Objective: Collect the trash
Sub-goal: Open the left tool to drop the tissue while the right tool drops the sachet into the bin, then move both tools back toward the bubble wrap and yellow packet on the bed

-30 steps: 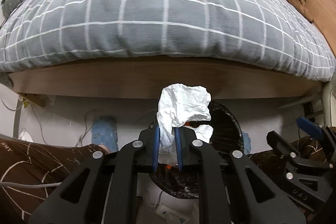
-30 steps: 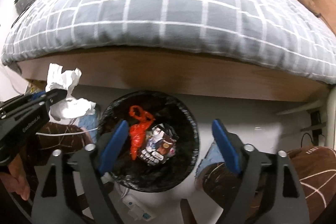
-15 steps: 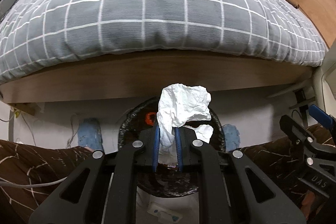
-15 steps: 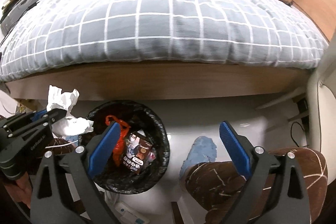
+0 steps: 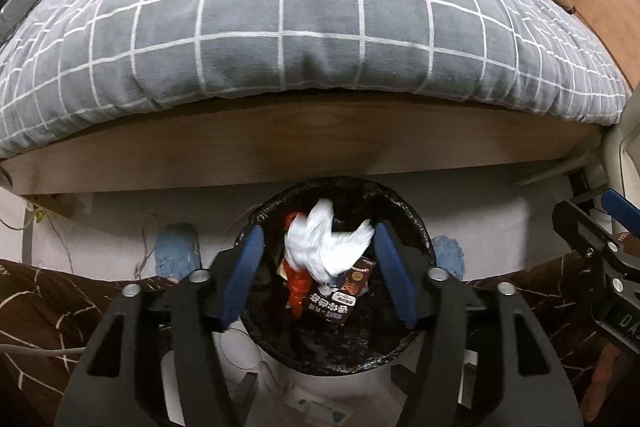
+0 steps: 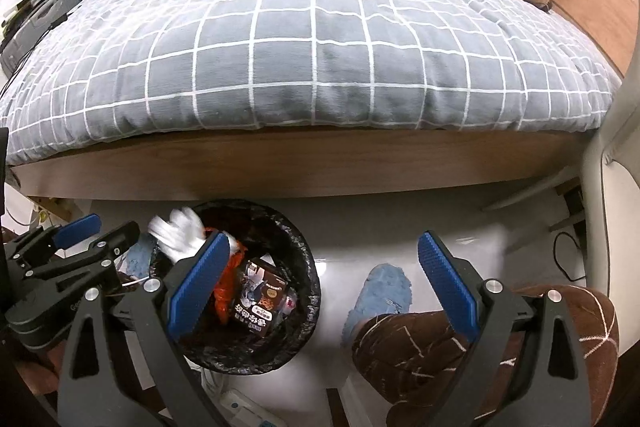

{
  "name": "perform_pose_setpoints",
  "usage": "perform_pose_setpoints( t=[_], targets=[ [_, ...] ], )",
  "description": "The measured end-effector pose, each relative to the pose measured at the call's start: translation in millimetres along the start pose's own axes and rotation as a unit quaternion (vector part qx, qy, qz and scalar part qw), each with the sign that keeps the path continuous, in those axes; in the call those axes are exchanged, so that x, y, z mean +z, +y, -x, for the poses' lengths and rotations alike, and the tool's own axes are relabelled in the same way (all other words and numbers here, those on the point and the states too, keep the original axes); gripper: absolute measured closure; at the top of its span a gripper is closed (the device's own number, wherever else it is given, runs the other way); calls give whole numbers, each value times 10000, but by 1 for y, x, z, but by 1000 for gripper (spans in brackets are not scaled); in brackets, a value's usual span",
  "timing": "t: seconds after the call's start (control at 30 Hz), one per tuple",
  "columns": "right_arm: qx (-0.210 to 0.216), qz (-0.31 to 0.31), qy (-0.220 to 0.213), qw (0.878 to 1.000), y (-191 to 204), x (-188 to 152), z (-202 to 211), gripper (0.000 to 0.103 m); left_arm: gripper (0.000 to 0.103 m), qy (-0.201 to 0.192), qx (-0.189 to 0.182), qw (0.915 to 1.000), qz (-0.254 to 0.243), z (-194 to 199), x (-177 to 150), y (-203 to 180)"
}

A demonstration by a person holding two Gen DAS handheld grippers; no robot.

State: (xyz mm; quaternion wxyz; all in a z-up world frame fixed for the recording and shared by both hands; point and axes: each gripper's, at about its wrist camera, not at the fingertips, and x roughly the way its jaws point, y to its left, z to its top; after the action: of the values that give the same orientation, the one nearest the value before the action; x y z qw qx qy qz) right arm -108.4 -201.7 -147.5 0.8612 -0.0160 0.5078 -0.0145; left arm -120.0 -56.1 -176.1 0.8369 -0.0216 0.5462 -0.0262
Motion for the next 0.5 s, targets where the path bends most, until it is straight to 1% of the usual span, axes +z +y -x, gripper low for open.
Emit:
perform_pose_setpoints(
  t=[0.1,0.13,0.27,0.3,0.37,0.5],
  targets=[
    [18,26,-25,10000,3,2,1,12,31,-44,64,10000,-18,3,3,4],
    [24,38,-35,10000,5,3,2,12,26,-65,72,10000,-2,4,4,6],
    [40,83,-82,9999,8,6,5,12,16,-171,80,9998,64,13,6,14],
    [41,93,-97,9999,8,6,6,12,15,-206,101,9997,65,16,7,13],
    [57,107,-150,9998,9,9,9,12,10,-263,162,9995,60,21,9,15],
    [89,127,-280,9995,10,18,19,12,7,-446,217,9987,91,38,16,18]
  ],
)
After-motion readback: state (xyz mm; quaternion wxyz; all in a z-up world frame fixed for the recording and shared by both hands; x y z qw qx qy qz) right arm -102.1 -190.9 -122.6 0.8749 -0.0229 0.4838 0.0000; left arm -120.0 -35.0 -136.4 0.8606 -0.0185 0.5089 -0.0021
